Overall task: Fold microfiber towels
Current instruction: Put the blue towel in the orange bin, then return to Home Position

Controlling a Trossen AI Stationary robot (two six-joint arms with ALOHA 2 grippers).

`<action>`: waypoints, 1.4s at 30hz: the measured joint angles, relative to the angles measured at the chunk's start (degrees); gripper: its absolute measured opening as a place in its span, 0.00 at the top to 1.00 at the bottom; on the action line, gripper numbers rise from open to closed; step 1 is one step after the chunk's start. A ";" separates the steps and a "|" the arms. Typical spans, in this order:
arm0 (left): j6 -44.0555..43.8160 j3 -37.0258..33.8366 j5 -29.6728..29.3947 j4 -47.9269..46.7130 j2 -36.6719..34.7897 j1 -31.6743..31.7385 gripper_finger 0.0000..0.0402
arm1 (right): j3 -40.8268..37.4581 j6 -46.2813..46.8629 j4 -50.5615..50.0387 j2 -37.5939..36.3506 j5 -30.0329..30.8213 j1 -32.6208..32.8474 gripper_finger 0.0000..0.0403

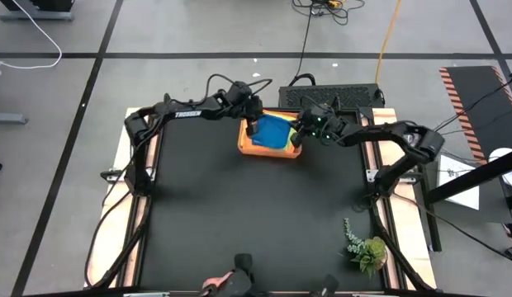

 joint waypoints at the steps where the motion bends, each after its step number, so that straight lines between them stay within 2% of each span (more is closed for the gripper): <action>1: 0.00 0.55 -0.43 0.16 0.71 0.17 0.95 | 0.00 -0.06 0.92 1.19 -0.08 -0.73 0.99; 6: 0.47 1.75 -5.48 -0.68 2.57 0.59 0.95 | -0.27 0.51 3.07 4.98 0.03 -3.23 0.93; 10: -0.51 2.09 -5.81 -1.01 2.07 0.59 0.92 | -0.14 0.62 2.35 4.14 0.05 -3.62 0.85; 13: -1.98 2.09 -5.08 -2.45 0.87 0.55 0.83 | -0.17 0.80 1.85 1.51 -0.05 -3.55 0.77; 20: -3.22 2.09 -6.03 -7.36 -3.10 0.45 0.55 | -0.15 2.08 -3.03 -8.34 -0.14 -3.11 0.62; 25: -4.68 2.04 -9.32 -14.24 -13.36 -0.18 0.45 | -0.15 -0.32 -7.04 -19.09 -0.26 -0.71 0.59; 27: -6.39 1.17 -9.16 -16.83 -19.23 -1.33 0.46 | -0.15 -2.13 -8.33 -24.32 -0.27 0.96 0.60; 30: -7.16 -3.26 -8.64 -19.23 -29.15 -4.99 0.54 | -0.15 -4.52 -11.76 -32.52 -0.24 4.18 0.61; 36: -14.57 -19.45 -10.37 -12.06 -50.82 -13.81 0.78 | -0.15 -2.77 -24.96 -49.18 -0.08 14.48 0.66; 38: -16.76 -25.39 -8.81 -8.41 -57.78 -17.35 0.85 | -1.06 -3.18 -26.89 -53.92 2.07 18.75 0.68; 42: -18.79 -36.18 -8.93 -1.20 -69.54 -22.54 0.96 | -4.72 -5.09 -29.48 -61.58 10.52 25.35 0.73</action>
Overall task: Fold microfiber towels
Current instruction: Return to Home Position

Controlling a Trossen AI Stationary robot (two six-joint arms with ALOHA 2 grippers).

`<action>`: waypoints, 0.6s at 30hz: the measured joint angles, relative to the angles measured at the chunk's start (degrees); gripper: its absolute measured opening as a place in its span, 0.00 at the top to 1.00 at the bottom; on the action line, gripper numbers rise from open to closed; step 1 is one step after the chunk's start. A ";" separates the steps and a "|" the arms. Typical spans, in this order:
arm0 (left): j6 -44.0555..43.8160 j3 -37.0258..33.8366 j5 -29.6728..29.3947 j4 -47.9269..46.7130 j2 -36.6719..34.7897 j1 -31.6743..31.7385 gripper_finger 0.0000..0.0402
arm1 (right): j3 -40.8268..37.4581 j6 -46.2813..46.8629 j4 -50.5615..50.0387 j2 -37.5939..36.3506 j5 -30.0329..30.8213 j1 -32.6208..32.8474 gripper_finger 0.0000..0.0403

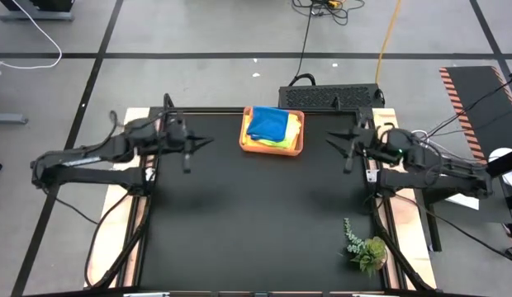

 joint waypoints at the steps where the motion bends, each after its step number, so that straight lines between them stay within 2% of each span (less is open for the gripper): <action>1: -0.58 -2.05 0.00 0.75 -2.57 -0.84 0.98 | -0.97 -0.09 -1.11 -1.56 1.66 1.10 0.75; 4: -2.49 -6.90 0.08 1.42 -9.25 -2.33 0.98 | -4.97 1.19 -1.85 -5.66 4.35 3.49 0.78; 11: -1.31 -17.15 -0.23 2.02 -20.81 -3.51 0.93 | -18.73 -0.06 7.55 -10.33 4.13 5.45 0.84; 18: -0.55 -26.01 -0.24 6.15 -28.67 -3.51 0.97 | -26.60 -1.05 13.31 -14.34 4.03 5.46 0.85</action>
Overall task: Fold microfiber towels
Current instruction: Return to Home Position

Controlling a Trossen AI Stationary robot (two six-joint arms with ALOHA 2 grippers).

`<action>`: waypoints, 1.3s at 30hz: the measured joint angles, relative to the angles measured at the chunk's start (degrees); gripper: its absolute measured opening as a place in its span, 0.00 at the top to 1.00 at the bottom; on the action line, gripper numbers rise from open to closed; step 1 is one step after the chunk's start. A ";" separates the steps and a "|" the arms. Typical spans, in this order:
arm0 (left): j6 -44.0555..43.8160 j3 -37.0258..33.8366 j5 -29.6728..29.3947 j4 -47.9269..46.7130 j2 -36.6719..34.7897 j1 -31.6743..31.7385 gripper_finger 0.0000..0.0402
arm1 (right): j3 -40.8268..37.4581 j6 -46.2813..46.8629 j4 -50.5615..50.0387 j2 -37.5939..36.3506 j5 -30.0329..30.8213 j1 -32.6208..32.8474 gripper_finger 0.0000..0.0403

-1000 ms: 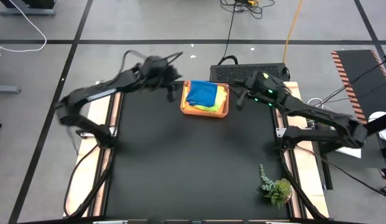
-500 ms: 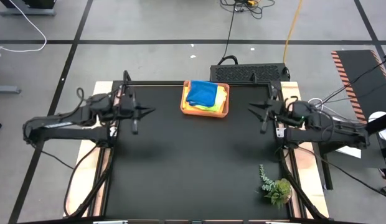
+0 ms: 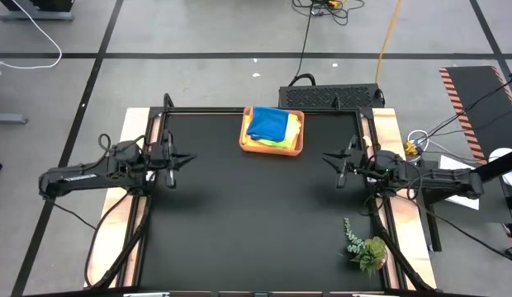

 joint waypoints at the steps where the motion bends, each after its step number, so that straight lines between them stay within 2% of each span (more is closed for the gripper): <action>1: -0.25 -1.02 0.07 0.16 -0.92 0.00 0.99 | -0.54 0.43 0.00 -0.64 -0.02 0.00 0.85; 8: -3.66 -12.11 0.17 8.90 -3.66 0.00 0.95 | -7.24 1.48 7.30 -3.76 -4.53 -0.02 0.85; 11: -5.32 -15.77 0.23 12.56 -3.67 0.00 0.94 | -7.48 0.80 4.67 -3.99 -4.43 -0.02 0.85; 19: -6.61 -16.05 2.47 6.25 -3.65 0.00 0.99 | -7.59 -1.06 3.68 -4.28 -4.34 -0.02 0.85; 29: -7.76 -16.05 2.23 5.38 -3.57 0.00 0.89 | -7.69 -0.90 2.83 -4.30 -4.28 -0.03 0.85; 39: -7.89 -16.05 2.10 5.40 -3.56 0.00 0.88 | -7.74 -0.87 2.88 -4.30 -4.28 -0.02 0.85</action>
